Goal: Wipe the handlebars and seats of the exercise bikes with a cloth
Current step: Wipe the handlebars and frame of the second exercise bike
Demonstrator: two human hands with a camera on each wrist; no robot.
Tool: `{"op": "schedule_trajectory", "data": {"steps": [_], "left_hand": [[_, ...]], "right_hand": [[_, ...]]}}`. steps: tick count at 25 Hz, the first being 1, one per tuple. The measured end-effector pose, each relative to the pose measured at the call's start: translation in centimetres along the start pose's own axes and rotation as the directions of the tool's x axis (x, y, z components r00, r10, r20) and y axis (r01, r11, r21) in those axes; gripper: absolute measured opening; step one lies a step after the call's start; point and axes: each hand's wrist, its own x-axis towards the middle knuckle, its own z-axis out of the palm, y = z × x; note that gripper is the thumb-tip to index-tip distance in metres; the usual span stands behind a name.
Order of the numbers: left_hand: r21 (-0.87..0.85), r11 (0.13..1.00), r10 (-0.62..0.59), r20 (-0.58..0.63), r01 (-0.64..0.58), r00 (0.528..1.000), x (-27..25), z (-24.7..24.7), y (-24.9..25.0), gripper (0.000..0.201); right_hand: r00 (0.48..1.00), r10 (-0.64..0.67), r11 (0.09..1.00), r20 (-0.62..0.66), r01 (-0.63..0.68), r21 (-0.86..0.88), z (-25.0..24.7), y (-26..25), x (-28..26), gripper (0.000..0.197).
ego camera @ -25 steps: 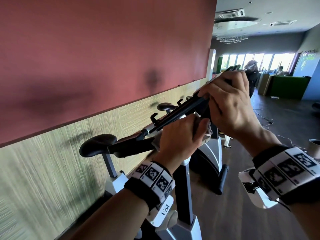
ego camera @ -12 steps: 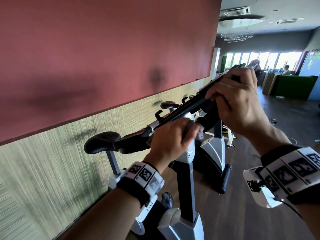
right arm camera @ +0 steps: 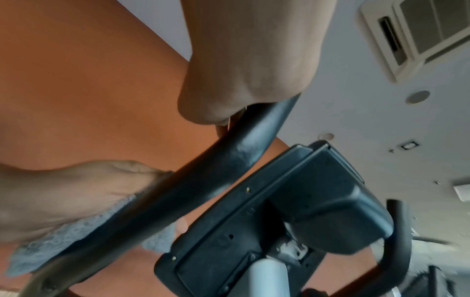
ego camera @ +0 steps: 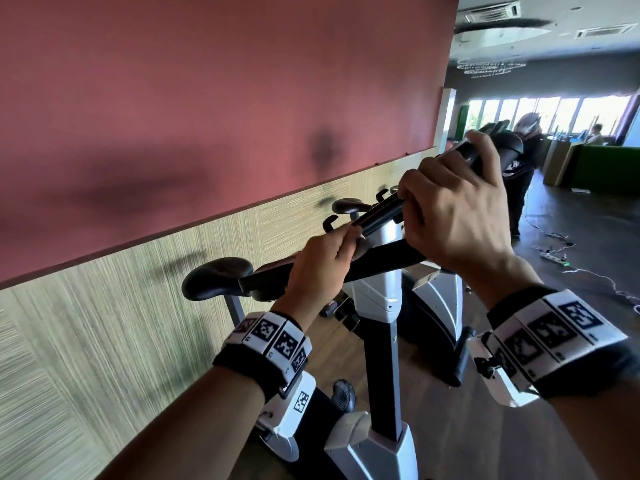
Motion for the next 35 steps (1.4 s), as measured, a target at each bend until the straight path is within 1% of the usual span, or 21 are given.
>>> {"op": "schedule_trajectory", "data": {"steps": [2,4,6,8,10,12,13,16,17,18,20,22,23,24,25,28,29,30,32,34,35], "left_hand": [[0.018,0.994,0.102,0.073,-0.104,0.992,-1.4,-0.6,-0.6,0.043],[0.216,0.955,0.171,0.152,-0.202,0.973,-2.0,-1.5,-1.3,0.052],[0.487,0.828,0.216,0.178,-0.277,0.960,-1.6,-2.1,-1.6,0.065],[0.631,0.740,0.193,0.134,-0.234,0.972,-1.4,-2.3,-1.4,0.076],[0.700,0.694,0.157,0.078,-0.166,0.985,-2.2,-1.8,-1.2,0.076],[0.730,0.667,0.155,0.056,-0.147,0.986,-3.1,-1.7,-1.5,0.075],[0.725,0.671,0.151,0.070,-0.154,0.986,-3.1,-2.0,-1.4,0.081],[0.664,0.712,0.080,0.246,-0.229,0.966,-1.9,-2.8,-0.6,0.124],[0.649,0.726,0.071,0.257,-0.226,0.964,-1.6,-2.7,-0.6,0.125],[0.656,0.722,0.093,0.222,-0.219,0.971,-1.6,-2.6,-0.5,0.107],[0.635,0.745,0.198,0.085,-0.206,0.977,-2.5,-2.0,-1.1,0.058],[0.512,0.821,0.318,-0.041,-0.253,0.947,-3.1,-1.0,-2.0,0.033],[0.478,0.834,0.347,-0.065,-0.276,0.936,-3.2,-0.8,-2.1,0.030],[0.482,0.832,0.349,-0.068,-0.275,0.935,-3.0,-0.9,-1.7,0.034],[0.501,0.831,0.309,-0.055,-0.242,0.949,-2.8,-1.1,-1.1,0.043],[0.551,0.831,0.049,0.060,-0.074,0.997,-1.5,-1.0,0.5,0.064],[0.565,0.825,-0.031,0.064,-0.011,0.997,-1.1,-0.8,0.9,0.069],[0.576,0.817,-0.064,0.038,0.031,0.997,-1.0,-0.6,0.8,0.073],[0.569,0.822,0.053,-0.044,-0.019,0.998,-1.7,0.0,0.2,0.072],[0.589,0.797,0.183,-0.021,-0.136,0.983,-2.9,0.1,-1.1,0.066],[0.593,0.785,0.208,0.017,-0.177,0.978,-2.7,-0.2,-1.2,0.066]], "right_hand": [[1.000,0.015,0.998,-0.006,-0.015,-0.053,0.4,0.0,-0.3,0.024],[0.999,0.020,0.998,-0.030,-0.022,-0.065,0.7,0.0,-0.6,0.025],[0.999,0.028,0.997,-0.036,-0.030,-0.067,0.9,0.0,-0.5,0.024],[0.999,0.031,0.997,-0.042,-0.034,-0.069,0.9,-0.1,-0.5,0.024],[0.997,0.028,0.997,-0.072,-0.034,-0.076,0.9,0.1,-0.6,0.023],[0.997,0.017,0.997,-0.080,-0.023,-0.070,0.8,0.2,-0.7,0.023],[0.996,0.015,0.997,-0.085,-0.021,-0.073,0.8,0.1,-0.6,0.023],[0.995,0.034,0.996,-0.090,-0.042,-0.084,0.9,-0.1,-0.6,0.026],[0.996,0.035,0.996,-0.087,-0.043,-0.084,0.9,-0.1,-0.6,0.026],[0.996,0.033,0.996,-0.085,-0.040,-0.084,0.9,-0.1,-0.5,0.027],[0.996,0.031,0.996,-0.085,-0.038,-0.083,0.9,0.0,-0.5,0.028],[0.995,0.033,0.996,-0.091,-0.040,-0.082,0.9,0.0,-0.6,0.029],[0.995,0.034,0.996,-0.092,-0.041,-0.077,1.0,-0.1,-0.7,0.029],[0.995,0.038,0.996,-0.094,-0.045,-0.073,1.0,-0.2,-0.6,0.030],[0.994,0.045,0.996,-0.095,-0.052,-0.072,1.1,-0.3,-0.6,0.030],[0.993,0.070,0.994,-0.090,-0.078,-0.083,1.2,-0.6,-0.6,0.033],[0.993,0.075,0.993,-0.089,-0.083,-0.084,1.2,-0.6,-0.6,0.033],[0.993,0.077,0.993,-0.089,-0.084,-0.083,1.2,-0.6,-0.7,0.033],[0.993,0.073,0.993,-0.090,-0.080,-0.082,1.1,-0.5,-0.8,0.034],[0.993,0.068,0.994,-0.094,-0.075,-0.077,1.1,-0.5,-0.7,0.032],[0.993,0.064,0.995,-0.099,-0.072,-0.076,1.1,-0.5,-0.7,0.031]]}}
